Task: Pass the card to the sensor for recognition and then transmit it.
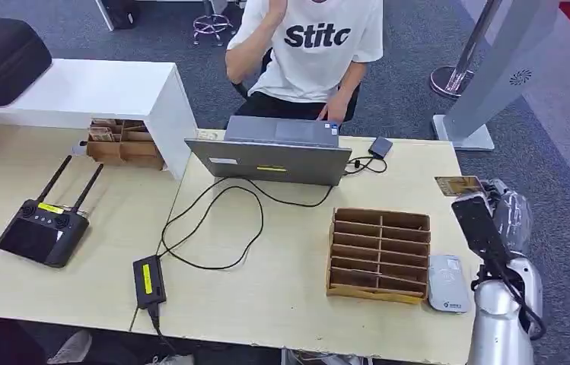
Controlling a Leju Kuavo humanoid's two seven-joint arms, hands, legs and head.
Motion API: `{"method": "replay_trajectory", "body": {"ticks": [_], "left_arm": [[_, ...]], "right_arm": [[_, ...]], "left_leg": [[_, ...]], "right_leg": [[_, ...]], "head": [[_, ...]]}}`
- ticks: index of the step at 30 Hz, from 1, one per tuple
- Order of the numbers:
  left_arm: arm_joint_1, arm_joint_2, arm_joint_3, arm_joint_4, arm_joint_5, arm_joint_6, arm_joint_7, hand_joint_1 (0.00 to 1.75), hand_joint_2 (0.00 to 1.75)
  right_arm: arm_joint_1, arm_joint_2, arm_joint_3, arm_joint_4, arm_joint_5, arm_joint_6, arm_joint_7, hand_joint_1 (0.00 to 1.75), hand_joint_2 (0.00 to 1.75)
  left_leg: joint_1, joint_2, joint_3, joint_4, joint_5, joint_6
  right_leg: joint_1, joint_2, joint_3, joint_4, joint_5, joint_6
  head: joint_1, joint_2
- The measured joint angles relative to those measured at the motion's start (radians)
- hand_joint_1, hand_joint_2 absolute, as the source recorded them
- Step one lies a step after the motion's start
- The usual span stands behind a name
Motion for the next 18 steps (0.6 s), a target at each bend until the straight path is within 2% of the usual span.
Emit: {"method": "replay_trajectory", "body": {"ticks": [18], "left_arm": [[0.006, -0.004, 0.028, 0.001, 0.000, 0.006, -0.011, 0.00, 1.75]], "right_arm": [[0.122, 0.000, -0.103, -0.091, -0.015, -0.005, -0.015, 1.75, 1.75]], "left_leg": [[0.000, 0.000, 0.000, 0.000, 0.000, 0.000]], "right_leg": [[0.000, 0.000, 0.000, 0.000, 0.000, 0.000]], "head": [[0.000, 0.000]]}}
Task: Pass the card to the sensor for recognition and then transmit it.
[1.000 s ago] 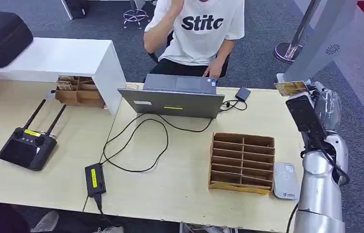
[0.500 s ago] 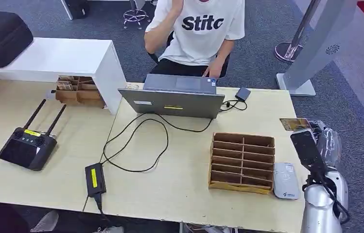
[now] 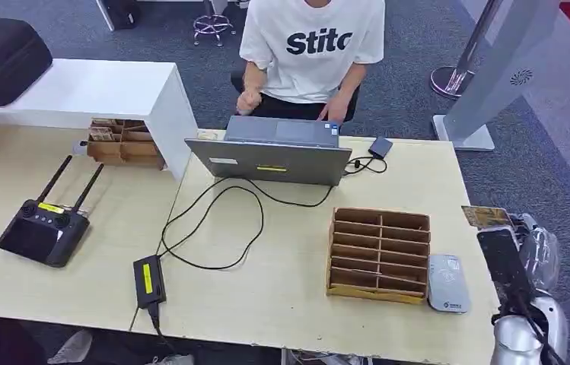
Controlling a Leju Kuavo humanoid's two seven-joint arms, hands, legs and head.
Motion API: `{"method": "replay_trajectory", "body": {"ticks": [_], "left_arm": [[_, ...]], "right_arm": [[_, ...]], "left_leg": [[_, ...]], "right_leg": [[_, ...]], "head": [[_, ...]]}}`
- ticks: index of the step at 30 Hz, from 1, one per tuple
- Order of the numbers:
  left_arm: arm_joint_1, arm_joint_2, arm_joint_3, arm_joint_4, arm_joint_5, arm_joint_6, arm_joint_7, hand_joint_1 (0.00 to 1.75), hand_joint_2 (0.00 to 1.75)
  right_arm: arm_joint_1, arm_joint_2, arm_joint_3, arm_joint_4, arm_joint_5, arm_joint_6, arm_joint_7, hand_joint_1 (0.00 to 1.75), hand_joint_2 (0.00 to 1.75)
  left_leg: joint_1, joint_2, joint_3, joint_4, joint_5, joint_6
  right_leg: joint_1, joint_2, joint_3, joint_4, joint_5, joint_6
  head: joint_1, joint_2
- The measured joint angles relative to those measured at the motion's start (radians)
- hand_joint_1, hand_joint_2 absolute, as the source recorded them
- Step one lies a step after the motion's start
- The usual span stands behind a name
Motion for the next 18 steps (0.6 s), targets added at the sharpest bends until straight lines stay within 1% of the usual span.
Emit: {"method": "replay_trajectory", "body": {"ticks": [9, 18], "left_arm": [[0.001, -0.004, 0.007, 0.003, 0.000, 0.004, -0.001, 0.00, 1.75], [0.002, -0.006, 0.015, 0.005, 0.000, 0.006, -0.009, 0.00, 1.75]], "right_arm": [[0.054, 0.004, -0.016, 0.010, 0.005, 0.005, -0.002, 1.75, 1.75], [0.084, 0.016, -0.046, 0.085, 0.004, 0.006, 0.000, 1.75, 1.75]], "left_leg": [[0.000, 0.000, 0.000, 0.000, 0.000, 0.000], [0.000, 0.000, 0.000, 0.000, 0.000, 0.000]], "right_leg": [[0.000, 0.000, 0.000, 0.000, 0.000, 0.000], [0.000, 0.000, 0.000, 0.000, 0.000, 0.000]], "head": [[0.000, 0.000], [0.000, 0.000]]}}
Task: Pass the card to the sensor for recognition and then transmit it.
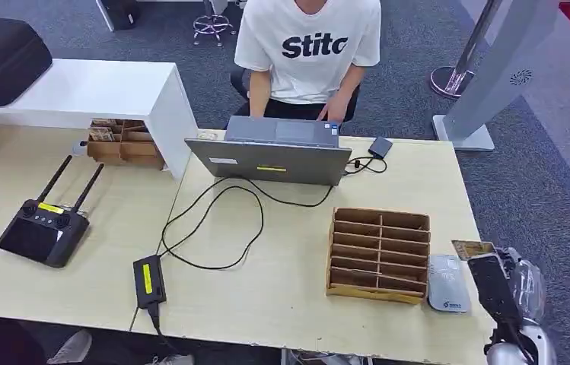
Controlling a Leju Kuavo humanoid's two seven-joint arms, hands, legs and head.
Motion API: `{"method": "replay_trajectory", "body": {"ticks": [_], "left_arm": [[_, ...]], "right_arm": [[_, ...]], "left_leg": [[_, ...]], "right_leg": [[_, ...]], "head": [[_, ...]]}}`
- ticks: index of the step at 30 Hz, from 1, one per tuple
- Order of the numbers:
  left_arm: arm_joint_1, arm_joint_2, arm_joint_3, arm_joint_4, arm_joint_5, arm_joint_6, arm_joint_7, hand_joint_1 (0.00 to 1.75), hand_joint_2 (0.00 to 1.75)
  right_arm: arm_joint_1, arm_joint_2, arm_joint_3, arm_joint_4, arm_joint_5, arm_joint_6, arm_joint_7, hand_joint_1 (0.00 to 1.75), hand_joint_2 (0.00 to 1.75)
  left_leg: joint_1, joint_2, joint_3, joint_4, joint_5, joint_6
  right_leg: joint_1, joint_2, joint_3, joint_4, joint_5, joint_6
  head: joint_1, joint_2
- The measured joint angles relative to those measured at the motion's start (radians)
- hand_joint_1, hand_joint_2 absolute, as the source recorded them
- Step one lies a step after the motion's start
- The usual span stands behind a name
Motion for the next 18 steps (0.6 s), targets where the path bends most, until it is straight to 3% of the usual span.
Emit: {"method": "replay_trajectory", "body": {"ticks": [18], "left_arm": [[0.001, -0.003, 0.015, 0.005, 0.000, 0.002, 0.000, 0.00, 1.75]], "right_arm": [[0.025, 0.024, -0.056, 0.089, -0.010, 0.002, 0.000, 1.75, 1.75]], "left_leg": [[0.000, 0.000, 0.000, 0.000, 0.000, 0.000]], "right_leg": [[0.000, 0.000, 0.000, 0.000, 0.000, 0.000]], "head": [[0.000, 0.000]]}}
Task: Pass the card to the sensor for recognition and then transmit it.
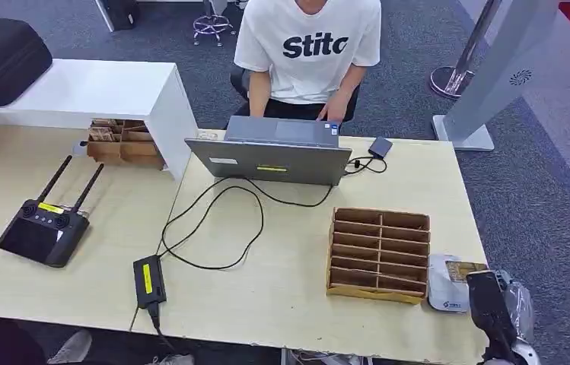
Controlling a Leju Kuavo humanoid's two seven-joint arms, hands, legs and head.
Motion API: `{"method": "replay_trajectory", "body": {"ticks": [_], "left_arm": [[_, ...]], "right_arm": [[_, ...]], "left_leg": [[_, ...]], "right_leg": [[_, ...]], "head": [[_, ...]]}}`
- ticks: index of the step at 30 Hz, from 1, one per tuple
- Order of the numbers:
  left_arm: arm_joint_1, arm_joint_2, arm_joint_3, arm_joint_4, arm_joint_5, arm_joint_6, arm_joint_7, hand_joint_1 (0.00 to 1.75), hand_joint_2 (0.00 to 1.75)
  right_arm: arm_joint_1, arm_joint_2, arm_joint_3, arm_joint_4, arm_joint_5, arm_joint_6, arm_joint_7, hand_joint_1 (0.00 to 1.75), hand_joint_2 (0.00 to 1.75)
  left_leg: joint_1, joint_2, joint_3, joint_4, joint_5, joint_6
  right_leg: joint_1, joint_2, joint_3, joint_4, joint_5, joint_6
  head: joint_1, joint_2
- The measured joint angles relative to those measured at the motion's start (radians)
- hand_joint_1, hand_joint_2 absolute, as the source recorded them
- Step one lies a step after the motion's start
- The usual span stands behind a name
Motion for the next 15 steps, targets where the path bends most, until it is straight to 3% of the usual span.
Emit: {"method": "replay_trajectory", "body": {"ticks": [15], "left_arm": [[0.000, -0.005, 0.001, 0.006, 0.000, 0.003, 0.000, 0.00, 1.75]], "right_arm": [[0.002, 0.013, -0.024, 0.037, 0.000, 0.003, -0.002, 1.75, 1.75]], "left_leg": [[0.000, 0.000, 0.000, 0.000, 0.000, 0.000]], "right_leg": [[0.000, 0.000, 0.000, 0.000, 0.000, 0.000]], "head": [[0.000, 0.000]]}}
